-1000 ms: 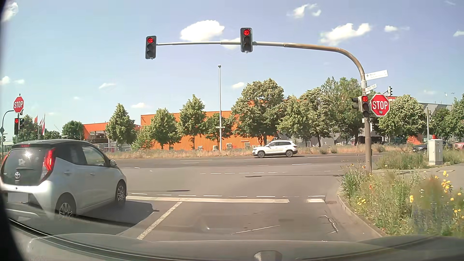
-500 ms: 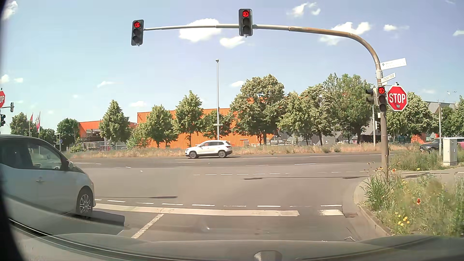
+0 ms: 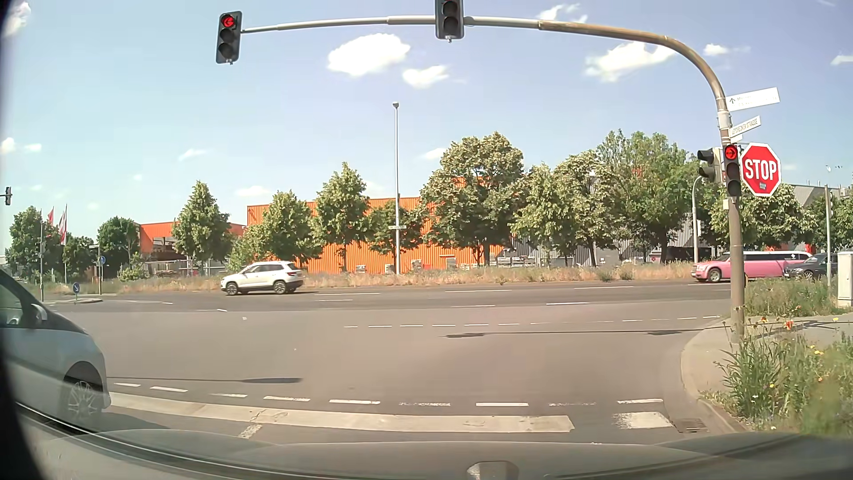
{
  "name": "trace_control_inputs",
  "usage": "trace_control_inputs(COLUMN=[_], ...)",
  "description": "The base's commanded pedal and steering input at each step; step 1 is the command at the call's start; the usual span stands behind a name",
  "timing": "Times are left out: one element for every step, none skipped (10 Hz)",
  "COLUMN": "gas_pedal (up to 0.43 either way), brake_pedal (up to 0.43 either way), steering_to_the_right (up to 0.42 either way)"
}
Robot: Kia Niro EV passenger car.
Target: Follow the waypoints while adhering to traffic rules and regulations
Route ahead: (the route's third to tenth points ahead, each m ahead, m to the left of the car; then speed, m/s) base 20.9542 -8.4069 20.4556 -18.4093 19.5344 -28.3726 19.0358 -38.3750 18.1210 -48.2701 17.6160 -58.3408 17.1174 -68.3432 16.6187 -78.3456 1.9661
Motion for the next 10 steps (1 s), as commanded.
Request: trace_control_inputs(gas_pedal=[0.0,0.0,0.0,0.0,0.0,0.0,0.0,0.0,0.0,0.0], brake_pedal=[0.287,0.287,0.28,0.287,0.28,0.28,0.28,0.28,0.28,0.28], steering_to_the_right=[0.008,0.005,0.005,0.005,0.005,0.005,0.005,0.005,0.005,0.005])
